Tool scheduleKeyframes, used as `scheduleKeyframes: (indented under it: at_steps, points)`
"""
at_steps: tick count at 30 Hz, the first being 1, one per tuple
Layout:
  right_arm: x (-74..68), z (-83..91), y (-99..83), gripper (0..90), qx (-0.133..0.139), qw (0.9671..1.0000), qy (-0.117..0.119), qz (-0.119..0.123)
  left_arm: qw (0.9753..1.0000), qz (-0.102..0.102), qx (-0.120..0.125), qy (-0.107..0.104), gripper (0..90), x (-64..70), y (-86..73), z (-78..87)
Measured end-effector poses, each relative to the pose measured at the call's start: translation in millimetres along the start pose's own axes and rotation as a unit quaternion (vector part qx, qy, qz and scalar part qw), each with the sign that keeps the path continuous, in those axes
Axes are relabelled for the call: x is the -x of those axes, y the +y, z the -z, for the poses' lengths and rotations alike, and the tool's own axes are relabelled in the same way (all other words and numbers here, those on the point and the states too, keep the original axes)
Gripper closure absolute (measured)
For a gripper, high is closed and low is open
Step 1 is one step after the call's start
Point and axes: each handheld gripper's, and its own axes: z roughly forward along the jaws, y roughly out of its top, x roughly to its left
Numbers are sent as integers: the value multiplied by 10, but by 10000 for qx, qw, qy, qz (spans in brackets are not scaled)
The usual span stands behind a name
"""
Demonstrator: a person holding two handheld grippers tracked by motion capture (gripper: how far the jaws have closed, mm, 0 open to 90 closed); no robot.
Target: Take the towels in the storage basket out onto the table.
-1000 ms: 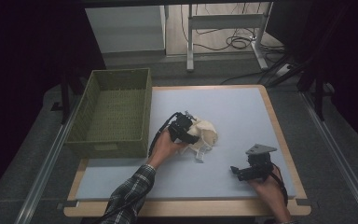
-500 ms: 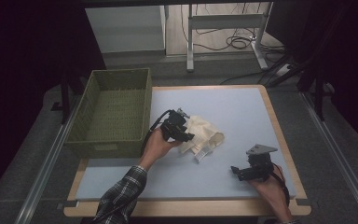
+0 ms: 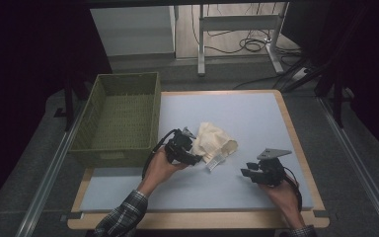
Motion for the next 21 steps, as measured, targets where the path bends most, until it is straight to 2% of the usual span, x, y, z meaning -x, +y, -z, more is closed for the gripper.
scheduleKeyframes:
  at_steps: [1, 2, 3, 8, 11, 12, 13, 14, 17, 18, 19, 20, 21]
  points:
    - [-26, -59, 95, 609, 25, 9999, 133, 45, 9999, -43, -30, 94, 389, 16, -30, -48]
    - [-45, -92, 148, 609, 2, 9998, 197, 71, 9999, -43, -30, 94, 394, 16, -30, -48]
    - [-45, -92, 148, 609, 2, 9998, 197, 71, 9999, -55, -44, 123, 394, 19, -44, -74]
    - [-128, -294, 403, 577, -77, 9991, 345, 234, 9994, -67, -66, 338, 449, -3, -97, -158]
    - [-132, -488, 556, 569, -166, 9989, 390, 191, 9994, -5, -53, 339, 558, -45, -114, -198]
    - [-132, -488, 556, 569, -166, 9989, 390, 191, 9994, -5, -53, 339, 595, -45, -114, -198]
    - [-135, -578, 612, 621, -219, 9989, 376, 165, 9994, -8, -78, 339, 655, -51, -115, -209]
    - [-135, -578, 612, 621, -219, 9989, 376, 165, 9994, 3, -95, 326, 655, -55, -114, -223]
    - [-136, -651, 676, 826, -222, 9988, 358, 257, 9993, 34, -59, 356, 795, -63, -98, -224]
    - [-135, -646, 699, 856, -215, 9987, 361, 289, 9994, 54, -17, 356, 816, -68, -87, -207]
    - [-122, -577, 748, 868, -175, 9987, 331, 334, 9991, 89, 127, 400, 839, -69, -59, -153]
    - [-122, -577, 748, 868, -175, 9987, 331, 334, 9991, 89, 127, 400, 842, -69, -59, -153]
    - [-102, -453, 785, 870, -86, 9990, 240, 375, 9986, 86, 230, 460, 843, -73, -23, -90]
